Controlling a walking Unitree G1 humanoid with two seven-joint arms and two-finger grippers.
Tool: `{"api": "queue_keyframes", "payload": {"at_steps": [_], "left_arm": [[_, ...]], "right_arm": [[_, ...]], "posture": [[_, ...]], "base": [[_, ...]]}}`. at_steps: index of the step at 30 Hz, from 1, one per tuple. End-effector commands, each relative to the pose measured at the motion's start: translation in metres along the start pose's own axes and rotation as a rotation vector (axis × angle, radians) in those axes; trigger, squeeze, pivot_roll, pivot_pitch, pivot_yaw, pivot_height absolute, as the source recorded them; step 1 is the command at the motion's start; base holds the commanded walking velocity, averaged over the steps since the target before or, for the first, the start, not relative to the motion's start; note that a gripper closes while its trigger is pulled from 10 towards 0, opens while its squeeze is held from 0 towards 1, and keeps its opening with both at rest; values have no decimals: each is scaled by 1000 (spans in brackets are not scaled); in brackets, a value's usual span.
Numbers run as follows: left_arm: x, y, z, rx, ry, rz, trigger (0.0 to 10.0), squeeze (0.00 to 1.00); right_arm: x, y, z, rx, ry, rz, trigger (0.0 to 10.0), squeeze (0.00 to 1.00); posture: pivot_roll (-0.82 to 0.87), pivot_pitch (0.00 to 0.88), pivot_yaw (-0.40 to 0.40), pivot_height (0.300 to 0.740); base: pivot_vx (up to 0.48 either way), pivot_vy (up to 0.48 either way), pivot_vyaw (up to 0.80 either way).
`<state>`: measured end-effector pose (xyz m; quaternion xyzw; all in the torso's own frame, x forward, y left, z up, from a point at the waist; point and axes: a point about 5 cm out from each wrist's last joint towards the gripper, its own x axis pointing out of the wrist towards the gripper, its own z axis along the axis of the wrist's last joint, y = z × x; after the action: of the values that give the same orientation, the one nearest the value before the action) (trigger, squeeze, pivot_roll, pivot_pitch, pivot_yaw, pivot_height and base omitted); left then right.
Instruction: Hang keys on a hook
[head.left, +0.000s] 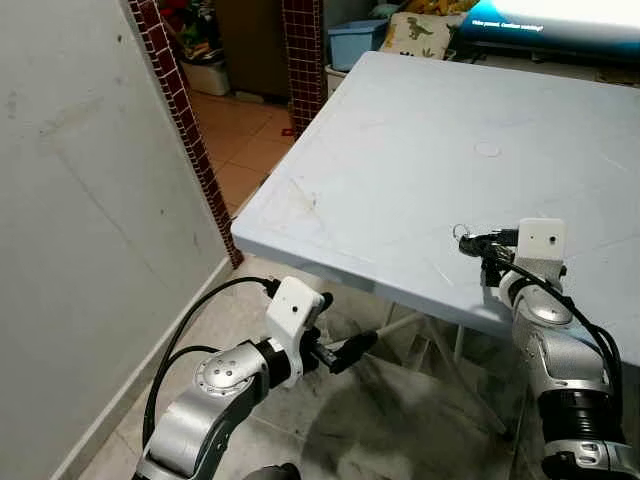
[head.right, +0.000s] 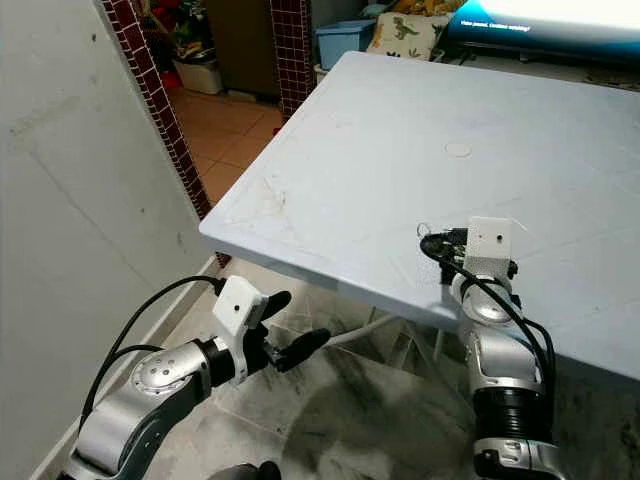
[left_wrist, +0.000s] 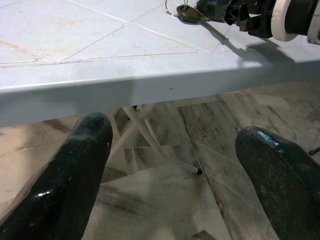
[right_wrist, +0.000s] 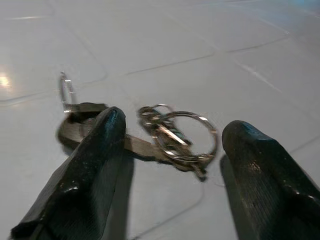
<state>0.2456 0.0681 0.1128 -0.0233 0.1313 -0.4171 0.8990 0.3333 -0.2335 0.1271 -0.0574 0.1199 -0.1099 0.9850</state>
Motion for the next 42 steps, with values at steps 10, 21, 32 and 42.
{"api": "queue_keyframes", "payload": {"at_steps": [10,21,32,42], "left_arm": [[-1,1,-1,7,10,0,10000,0],[-1,1,-2,5,14,-3,10000,0],[0,0,-2,5,16,-4,10000,0],[0,0,-3,5,18,-6,10000,0]], "right_arm": [[4,6,-11,9,37,73,9294,0],[3,5,-29,44,142,91,0,0],[-1,12,-34,41,189,114,0,0],[-4,15,-37,41,219,98,0,0]], "posture": [[-33,90,72,740],[-33,90,72,740],[-35,94,70,740],[-35,94,70,740]], "base": [[0,0,0],[0,0,0],[0,0,0],[0,0,0]]}}
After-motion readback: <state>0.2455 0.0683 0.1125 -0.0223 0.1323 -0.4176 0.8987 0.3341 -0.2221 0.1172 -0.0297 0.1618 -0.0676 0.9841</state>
